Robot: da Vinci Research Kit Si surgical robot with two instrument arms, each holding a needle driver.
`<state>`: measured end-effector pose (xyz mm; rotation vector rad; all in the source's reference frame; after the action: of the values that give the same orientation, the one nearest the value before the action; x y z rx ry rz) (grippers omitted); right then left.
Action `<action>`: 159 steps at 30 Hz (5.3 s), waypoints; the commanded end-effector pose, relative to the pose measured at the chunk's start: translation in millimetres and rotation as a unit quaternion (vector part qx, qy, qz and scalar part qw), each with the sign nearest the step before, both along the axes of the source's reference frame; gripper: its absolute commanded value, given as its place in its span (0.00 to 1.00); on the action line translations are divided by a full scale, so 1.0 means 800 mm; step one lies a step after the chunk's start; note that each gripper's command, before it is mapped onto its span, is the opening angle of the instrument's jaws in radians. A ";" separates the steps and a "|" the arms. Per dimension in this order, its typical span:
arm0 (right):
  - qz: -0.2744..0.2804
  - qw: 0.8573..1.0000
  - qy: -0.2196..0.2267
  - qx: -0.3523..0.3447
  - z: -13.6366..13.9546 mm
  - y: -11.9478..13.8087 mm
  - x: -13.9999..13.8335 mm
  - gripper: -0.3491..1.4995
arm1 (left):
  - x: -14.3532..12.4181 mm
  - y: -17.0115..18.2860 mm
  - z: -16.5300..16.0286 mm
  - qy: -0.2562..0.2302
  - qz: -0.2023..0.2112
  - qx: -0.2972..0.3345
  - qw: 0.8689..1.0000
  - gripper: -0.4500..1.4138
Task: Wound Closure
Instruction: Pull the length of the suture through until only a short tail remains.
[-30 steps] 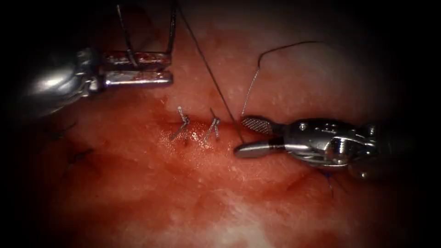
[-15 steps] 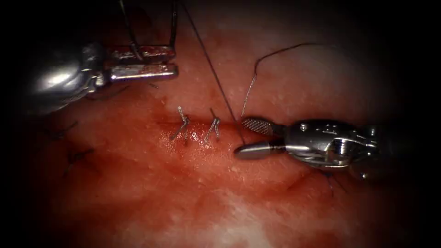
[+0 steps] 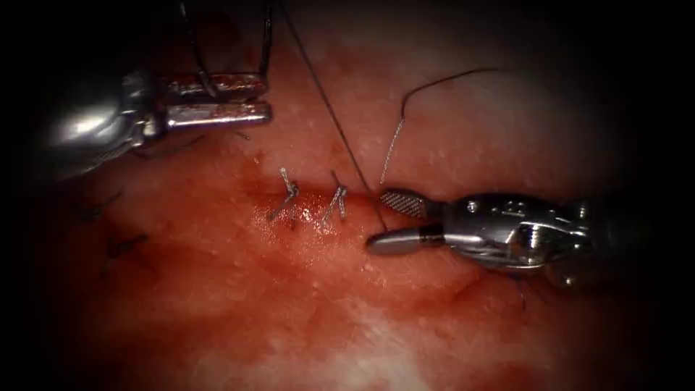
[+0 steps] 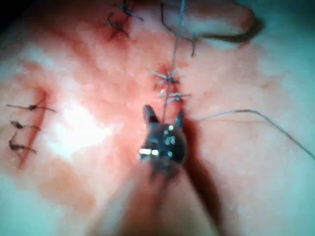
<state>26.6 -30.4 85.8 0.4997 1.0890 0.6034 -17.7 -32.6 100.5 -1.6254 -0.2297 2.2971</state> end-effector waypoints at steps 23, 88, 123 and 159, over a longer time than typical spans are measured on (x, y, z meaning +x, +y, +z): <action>-0.096 0.995 -0.014 0.009 -0.0127 -0.0112 0.0048 0.00 | -0.0001 -0.0050 0.0063 0.003 0.020 -0.021 1.000 0.00; -0.084 0.970 -0.085 -0.211 -0.0086 -0.0063 0.0019 0.00 | 0.0033 -0.0068 0.0056 0.006 0.040 0.001 0.999 0.00; -0.109 0.978 -0.011 -0.179 -0.0155 -0.0044 -0.0068 0.78 | 0.0043 -0.0064 0.0067 0.007 0.037 0.009 0.999 0.00; 0.189 0.974 0.059 0.108 0.0074 0.0071 -0.0025 0.67 | 0.0040 -0.0068 0.0076 0.009 0.037 0.008 0.999 0.00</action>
<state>23.9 -24.2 91.4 0.5234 1.2507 1.0457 -13.9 -37.8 106.1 -1.6096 -0.3077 2.3578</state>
